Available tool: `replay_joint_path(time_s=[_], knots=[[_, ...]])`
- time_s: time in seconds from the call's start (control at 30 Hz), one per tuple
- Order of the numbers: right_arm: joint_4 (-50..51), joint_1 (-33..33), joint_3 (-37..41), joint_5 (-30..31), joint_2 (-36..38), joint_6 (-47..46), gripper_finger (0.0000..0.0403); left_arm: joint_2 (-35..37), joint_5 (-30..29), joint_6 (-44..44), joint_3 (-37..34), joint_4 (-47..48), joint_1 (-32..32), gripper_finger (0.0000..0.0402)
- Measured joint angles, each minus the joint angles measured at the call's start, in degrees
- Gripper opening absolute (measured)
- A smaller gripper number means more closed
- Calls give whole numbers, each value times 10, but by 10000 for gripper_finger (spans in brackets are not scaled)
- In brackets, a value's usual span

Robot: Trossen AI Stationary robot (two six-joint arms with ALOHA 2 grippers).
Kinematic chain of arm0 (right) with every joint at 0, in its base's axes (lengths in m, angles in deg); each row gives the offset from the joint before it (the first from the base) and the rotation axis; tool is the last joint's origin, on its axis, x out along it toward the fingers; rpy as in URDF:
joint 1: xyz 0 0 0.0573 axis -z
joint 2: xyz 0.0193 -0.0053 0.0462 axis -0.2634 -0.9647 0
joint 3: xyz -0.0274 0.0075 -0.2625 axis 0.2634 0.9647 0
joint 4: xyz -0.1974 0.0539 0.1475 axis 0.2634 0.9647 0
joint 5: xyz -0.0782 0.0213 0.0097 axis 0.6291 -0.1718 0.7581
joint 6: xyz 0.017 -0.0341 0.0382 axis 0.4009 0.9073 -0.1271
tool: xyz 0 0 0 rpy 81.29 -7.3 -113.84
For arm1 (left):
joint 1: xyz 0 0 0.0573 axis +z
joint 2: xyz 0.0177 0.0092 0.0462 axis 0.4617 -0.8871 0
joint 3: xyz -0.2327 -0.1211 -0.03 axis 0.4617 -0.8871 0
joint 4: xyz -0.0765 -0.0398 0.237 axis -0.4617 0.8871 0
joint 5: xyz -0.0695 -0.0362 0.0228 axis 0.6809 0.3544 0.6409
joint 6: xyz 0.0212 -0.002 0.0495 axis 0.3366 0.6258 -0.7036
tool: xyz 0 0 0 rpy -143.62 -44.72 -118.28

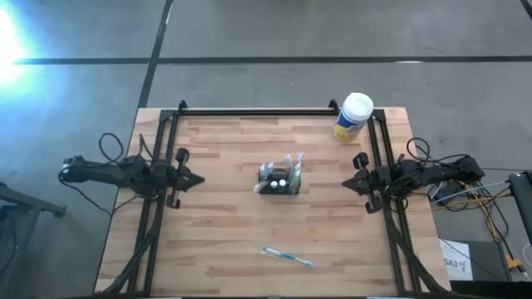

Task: Pick & Place toothbrushing station
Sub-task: Put the blue toothbrush into the wire organizer

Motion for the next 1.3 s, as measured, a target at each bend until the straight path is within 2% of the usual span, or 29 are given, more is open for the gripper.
replay_joint_path(time_s=[0.1,0.23,0.43,0.57,0.77,0.93,1.07,1.3], knots=[[14,0,0,0,-3,13,11,-64,4,0,62,7,-5,30],[19,0,0,0,-6,13,11,-199,1,-8,169,41,-25,55],[20,0,0,0,-5,-2,11,-433,-79,-28,370,168,-62,104],[25,0,0,0,-4,-4,11,-573,-70,-30,485,228,-88,133],[45,0,0,-1,-4,-13,11,-734,-69,-20,628,271,-130,161],[44,0,0,-1,-4,-12,11,-835,-73,52,748,292,-144,168],[44,0,0,-1,-4,-10,11,-917,-72,79,828,365,-147,168],[44,0,0,0,-4,-8,11,-1015,-31,100,889,390,-153,168]])
